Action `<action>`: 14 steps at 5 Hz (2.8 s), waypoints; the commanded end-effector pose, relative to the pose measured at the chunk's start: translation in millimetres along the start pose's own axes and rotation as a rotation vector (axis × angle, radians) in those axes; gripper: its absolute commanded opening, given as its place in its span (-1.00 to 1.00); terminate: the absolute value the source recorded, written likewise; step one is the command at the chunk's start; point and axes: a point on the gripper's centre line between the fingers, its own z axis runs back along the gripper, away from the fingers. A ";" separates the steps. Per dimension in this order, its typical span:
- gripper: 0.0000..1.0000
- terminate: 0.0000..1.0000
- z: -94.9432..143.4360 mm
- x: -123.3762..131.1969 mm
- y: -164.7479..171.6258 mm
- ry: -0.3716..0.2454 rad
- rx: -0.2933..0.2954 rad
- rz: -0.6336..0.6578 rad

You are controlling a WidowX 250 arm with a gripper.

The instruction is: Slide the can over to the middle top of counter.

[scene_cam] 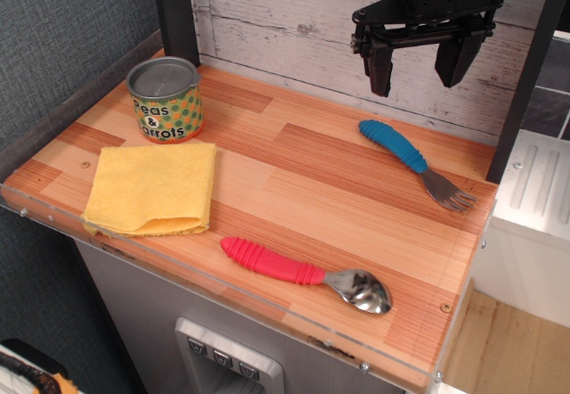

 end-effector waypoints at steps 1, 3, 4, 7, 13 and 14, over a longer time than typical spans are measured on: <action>1.00 -1.00 0.0 0.0 0.0 0.000 0.000 0.000; 1.00 -1.00 17.0 3.3 43.7 -0.093 0.061 0.221; 1.00 -1.00 23.5 6.3 80.2 -0.116 0.125 0.431; 1.00 -1.00 47.8 14.7 173.5 -0.315 0.288 1.145; 1.00 -1.00 -18.1 71.4 247.2 -0.352 0.345 1.697; 1.00 -1.00 -23.6 73.2 252.8 -0.404 0.406 1.760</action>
